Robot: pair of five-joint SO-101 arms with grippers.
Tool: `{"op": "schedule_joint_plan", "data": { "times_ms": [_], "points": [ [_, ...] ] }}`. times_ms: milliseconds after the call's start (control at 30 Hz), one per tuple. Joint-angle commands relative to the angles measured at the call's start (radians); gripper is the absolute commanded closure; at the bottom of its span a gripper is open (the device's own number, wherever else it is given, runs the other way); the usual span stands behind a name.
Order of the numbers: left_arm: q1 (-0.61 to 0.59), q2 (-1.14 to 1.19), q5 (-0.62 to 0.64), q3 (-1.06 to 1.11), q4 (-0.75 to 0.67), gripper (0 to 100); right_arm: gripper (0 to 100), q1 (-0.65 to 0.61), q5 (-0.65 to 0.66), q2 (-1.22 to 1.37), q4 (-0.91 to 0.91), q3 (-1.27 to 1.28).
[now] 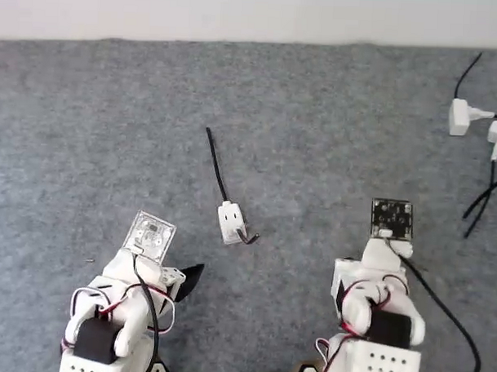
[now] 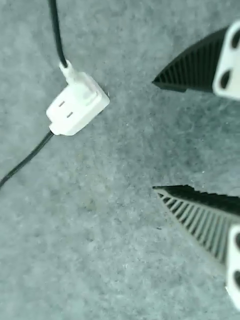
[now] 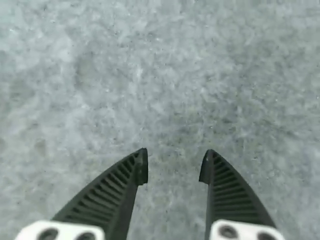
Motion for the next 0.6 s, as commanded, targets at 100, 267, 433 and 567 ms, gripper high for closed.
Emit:
{"op": "schedule_joint_plan", "data": {
  "times_ms": [100,267,433,567],
  "points": [
    [-0.003,0.014,-0.124,0.148,-0.157,71,81.5,0.013,0.017,-0.26,-0.008,0.152],
    [0.0,-0.034,-0.135,0.14,-0.104,71,81.5,0.007,0.015,-0.278,-0.007,0.199],
    [-0.003,-0.034,-0.135,0.14,-0.058,71,81.5,0.007,0.017,-0.291,-0.004,0.253],
    [-0.005,-0.034,-0.141,0.14,-0.058,71,81.5,0.008,0.017,-0.292,0.004,0.253]
  ]
}}
